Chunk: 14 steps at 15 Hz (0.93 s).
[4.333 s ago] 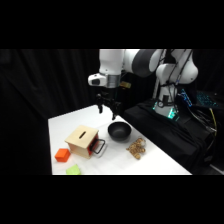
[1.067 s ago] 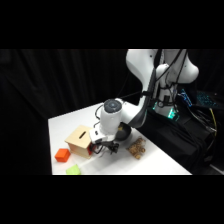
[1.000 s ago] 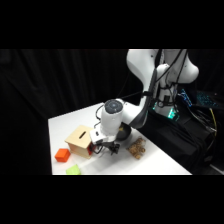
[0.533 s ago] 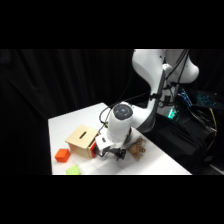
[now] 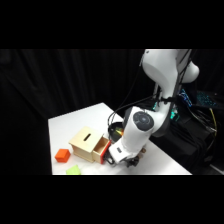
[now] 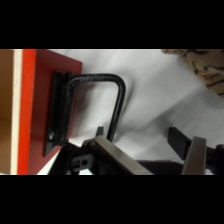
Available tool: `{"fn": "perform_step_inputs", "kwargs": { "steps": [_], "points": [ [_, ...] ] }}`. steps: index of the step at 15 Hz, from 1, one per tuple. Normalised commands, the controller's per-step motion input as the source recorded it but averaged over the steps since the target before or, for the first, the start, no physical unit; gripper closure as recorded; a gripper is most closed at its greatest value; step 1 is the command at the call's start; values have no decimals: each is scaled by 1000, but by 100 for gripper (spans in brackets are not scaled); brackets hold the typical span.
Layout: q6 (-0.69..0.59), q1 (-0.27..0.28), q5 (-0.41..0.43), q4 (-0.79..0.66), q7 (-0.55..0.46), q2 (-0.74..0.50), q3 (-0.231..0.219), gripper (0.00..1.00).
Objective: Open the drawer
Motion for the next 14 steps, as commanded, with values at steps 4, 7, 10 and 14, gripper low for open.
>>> {"fn": "perform_step_inputs", "kwargs": {
  "steps": [4,7,10,14],
  "points": [
    [-120,224,-193,-49,261,-99,4,0],
    [-159,95,-178,-53,187,-154,42,0],
    [-212,-19,-134,-136,100,-304,90,0],
    [-227,-109,-84,-224,40,-413,162,0]
  ]
}}
